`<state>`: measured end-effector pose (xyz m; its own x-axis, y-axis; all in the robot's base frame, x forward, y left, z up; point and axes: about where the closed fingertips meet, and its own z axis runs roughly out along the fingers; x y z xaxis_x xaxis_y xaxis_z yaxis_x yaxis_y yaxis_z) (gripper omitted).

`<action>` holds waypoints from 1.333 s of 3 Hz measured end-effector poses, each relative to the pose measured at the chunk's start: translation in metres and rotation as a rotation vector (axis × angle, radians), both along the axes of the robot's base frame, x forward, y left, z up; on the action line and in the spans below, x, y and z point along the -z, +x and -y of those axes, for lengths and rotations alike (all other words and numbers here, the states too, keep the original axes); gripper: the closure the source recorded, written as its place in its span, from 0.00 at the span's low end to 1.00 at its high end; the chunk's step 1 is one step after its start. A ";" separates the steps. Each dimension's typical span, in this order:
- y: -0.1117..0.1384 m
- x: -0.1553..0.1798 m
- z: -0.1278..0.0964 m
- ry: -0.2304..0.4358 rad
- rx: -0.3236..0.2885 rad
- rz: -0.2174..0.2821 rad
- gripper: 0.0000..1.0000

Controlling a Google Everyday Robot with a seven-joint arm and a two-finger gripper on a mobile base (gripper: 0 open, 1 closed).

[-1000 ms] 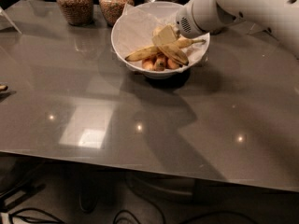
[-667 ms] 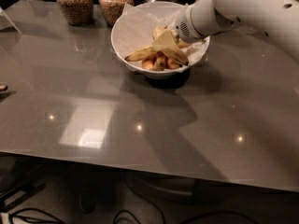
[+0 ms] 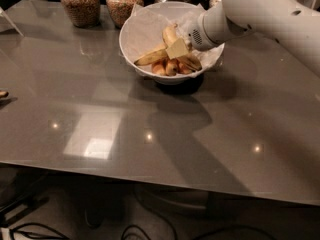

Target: Pick banana from white bowl

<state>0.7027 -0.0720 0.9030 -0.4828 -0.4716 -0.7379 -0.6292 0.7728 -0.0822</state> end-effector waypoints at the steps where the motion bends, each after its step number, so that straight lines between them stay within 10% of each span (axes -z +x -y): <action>1: 0.006 -0.004 -0.001 -0.006 -0.002 0.011 0.83; 2: 0.007 -0.004 -0.001 -0.006 -0.003 0.012 1.00; 4: -0.029 -0.067 0.001 0.006 -0.052 0.159 1.00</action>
Offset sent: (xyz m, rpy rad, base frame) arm 0.0009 0.0050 0.0390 -0.0084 -0.0790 0.0272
